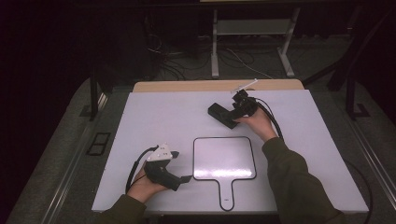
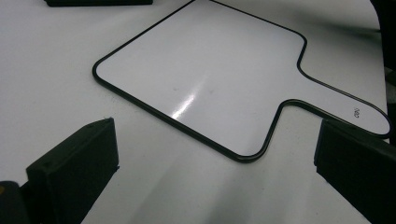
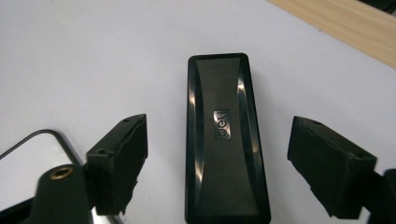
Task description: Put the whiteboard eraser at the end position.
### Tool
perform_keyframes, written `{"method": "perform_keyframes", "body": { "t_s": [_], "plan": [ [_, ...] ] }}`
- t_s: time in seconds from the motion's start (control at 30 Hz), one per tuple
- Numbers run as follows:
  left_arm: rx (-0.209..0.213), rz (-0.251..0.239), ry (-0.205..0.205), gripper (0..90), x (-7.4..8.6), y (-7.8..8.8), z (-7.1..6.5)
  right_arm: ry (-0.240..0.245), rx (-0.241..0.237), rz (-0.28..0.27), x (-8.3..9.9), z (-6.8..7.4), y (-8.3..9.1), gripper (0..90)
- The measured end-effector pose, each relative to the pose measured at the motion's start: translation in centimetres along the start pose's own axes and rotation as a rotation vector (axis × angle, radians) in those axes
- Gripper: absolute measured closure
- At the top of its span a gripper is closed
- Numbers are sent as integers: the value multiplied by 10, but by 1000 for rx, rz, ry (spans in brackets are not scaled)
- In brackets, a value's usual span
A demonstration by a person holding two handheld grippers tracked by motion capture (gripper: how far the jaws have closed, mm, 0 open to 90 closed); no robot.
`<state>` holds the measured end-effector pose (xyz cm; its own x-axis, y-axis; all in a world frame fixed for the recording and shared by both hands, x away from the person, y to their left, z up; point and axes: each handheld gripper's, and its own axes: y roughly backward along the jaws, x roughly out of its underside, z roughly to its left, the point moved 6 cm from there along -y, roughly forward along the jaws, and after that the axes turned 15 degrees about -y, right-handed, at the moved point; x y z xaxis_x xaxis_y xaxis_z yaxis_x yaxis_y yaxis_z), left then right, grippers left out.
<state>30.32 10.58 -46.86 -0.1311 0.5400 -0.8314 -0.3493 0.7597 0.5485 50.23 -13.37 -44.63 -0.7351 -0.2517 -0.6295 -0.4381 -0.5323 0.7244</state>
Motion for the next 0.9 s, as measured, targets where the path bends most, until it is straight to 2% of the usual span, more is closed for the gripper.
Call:
{"method": "perform_keyframes", "body": {
  "t_s": [0.27, 0.47, 0.63, 0.8, 0.9],
  "plan": [
    [-4, 4, -5, 0, 1, 1, 1, 19, -65, -70, 14, 14, 19, 172],
    [-7, 6, 0, 0, 2, 1, 1, 29, -65, -122, 26, 20, 35, 173],
    [-9, 6, 0, 0, 2, 1, 1, 26, -73, -140, 36, 23, 44, 149],
    [-11, 6, 0, 0, 3, 1, 2, 12, -100, -150, 50, 26, 53, 149],
    [-10, 5, 1, 0, 3, 1, 2, 26, -87, -154, 61, 26, 58, 149]
  ]
}}
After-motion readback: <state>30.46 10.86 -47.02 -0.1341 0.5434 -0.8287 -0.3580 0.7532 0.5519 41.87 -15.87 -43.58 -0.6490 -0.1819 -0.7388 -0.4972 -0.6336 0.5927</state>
